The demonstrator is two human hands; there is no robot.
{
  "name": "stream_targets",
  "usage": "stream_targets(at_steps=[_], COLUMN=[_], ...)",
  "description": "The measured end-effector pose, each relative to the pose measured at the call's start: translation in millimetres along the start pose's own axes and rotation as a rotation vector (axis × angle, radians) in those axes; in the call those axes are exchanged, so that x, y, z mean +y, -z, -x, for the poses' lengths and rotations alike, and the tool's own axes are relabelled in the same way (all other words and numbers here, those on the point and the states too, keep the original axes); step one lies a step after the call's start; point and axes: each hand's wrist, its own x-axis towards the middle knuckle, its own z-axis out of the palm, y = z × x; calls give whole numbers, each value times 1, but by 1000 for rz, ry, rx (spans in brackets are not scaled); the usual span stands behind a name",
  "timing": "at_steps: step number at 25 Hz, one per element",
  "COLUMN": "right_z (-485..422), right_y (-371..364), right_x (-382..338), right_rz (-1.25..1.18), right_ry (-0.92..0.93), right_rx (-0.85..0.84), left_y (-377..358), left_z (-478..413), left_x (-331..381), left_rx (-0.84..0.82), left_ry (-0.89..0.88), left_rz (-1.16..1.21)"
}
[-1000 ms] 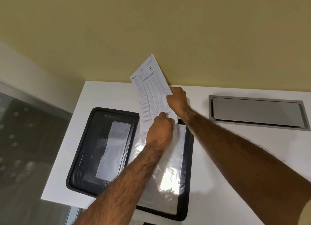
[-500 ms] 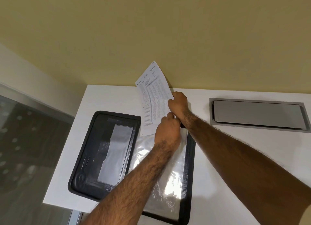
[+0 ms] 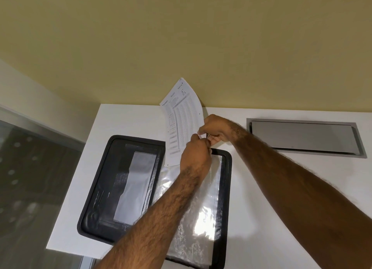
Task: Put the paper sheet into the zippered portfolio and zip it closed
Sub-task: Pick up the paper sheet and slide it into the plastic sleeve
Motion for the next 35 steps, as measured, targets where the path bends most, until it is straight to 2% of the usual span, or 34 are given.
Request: stream_targets(at_steps=[4, 10, 15, 20, 23, 27, 29, 31, 33, 35], right_z=[0, 0, 2, 1, 2, -5, -15, -27, -38, -40], right_y=[-4, -9, -5, -6, -2, 7, 8, 10, 14, 15], right_x=[7, 17, 17, 20, 26, 32, 36, 40, 43, 46], right_rz=[-42, -26, 85, -11, -93, -42, -213, -364, -323, -174], right_ry=[6, 43, 61, -105, -310, -379, -273, -114, -46, -71], right_rx=[43, 74, 89, 29, -125, -243, -152, 39, 166, 153], left_y=[-7, -5, -8, -11, -15, -28, -33, -35, -36, -36], left_z=[11, 5, -4, -7, -4, 2, 0, -1, -2, -5], left_x=[7, 7, 6, 7, 9, 11, 10, 8, 8, 5], left_rx=[29, 60, -26, -16, -4, -1, -3, -11, -16, -16], left_ry=[-55, -8, -5, -27, -36, -40, -38, -54, -62, -44], left_rz=[-100, -33, -18, -70, -89, -53, -28, -35, -44, -34])
